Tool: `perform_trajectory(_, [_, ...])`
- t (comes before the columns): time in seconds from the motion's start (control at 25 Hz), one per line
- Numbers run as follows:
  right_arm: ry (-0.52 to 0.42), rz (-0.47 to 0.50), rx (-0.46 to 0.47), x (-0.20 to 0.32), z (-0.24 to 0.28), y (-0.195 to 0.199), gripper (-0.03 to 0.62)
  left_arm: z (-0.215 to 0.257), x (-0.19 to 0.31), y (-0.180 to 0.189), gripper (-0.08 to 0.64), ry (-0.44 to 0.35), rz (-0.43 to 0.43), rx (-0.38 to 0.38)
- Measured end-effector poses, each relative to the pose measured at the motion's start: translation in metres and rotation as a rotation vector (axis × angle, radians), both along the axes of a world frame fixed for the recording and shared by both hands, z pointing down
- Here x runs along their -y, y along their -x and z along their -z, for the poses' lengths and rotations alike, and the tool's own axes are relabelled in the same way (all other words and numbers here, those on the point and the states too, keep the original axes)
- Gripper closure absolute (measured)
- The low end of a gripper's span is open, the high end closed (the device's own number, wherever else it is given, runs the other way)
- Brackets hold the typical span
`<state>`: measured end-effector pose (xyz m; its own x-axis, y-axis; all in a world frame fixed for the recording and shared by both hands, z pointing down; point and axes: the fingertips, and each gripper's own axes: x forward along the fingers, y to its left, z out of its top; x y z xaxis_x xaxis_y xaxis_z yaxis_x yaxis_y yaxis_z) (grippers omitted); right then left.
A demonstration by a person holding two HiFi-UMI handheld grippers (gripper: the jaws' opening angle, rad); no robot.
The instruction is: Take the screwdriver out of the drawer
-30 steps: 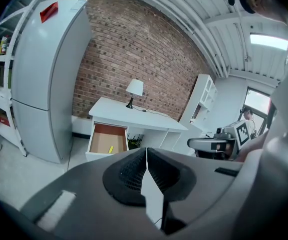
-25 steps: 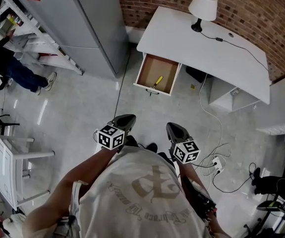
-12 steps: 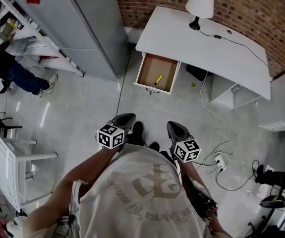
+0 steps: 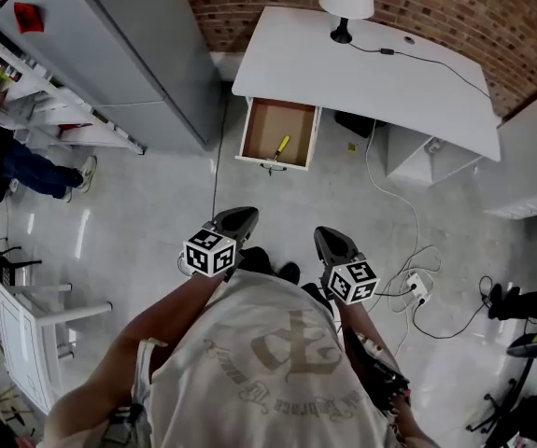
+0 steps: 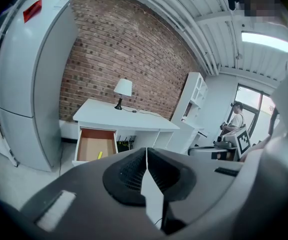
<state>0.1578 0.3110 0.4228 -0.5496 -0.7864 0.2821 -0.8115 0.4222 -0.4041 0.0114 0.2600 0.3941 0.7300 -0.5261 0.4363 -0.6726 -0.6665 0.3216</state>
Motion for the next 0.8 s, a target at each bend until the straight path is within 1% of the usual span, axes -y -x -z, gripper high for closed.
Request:
perform_trajectory(0.24, [-0.001, -0.005, -0.017, 0.017, -0.003, -0.015, 0.586, 0.001, 0.019, -0.018, 0.546, -0.017, -0.017, -0.012])
perform_trajectory(0.48, [-0.030, -0.010, -0.028, 0.041, 0.007, -0.023, 0.585, 0.004, 0.044, -0.014, 0.546, -0.028, 0.010, -0.028])
perform_trajectory(0.6, [-0.031, -0.004, -0.029, 0.050, 0.007, -0.025, 0.585, 0.009, 0.054, -0.017, 0.546, -0.041, 0.011, -0.027])
perform_trajectory(0.8, [-0.025, 0.016, -0.029, 0.065, 0.006, -0.016, 0.585, 0.010, 0.067, -0.009, 0.546, -0.041, 0.025, -0.029])
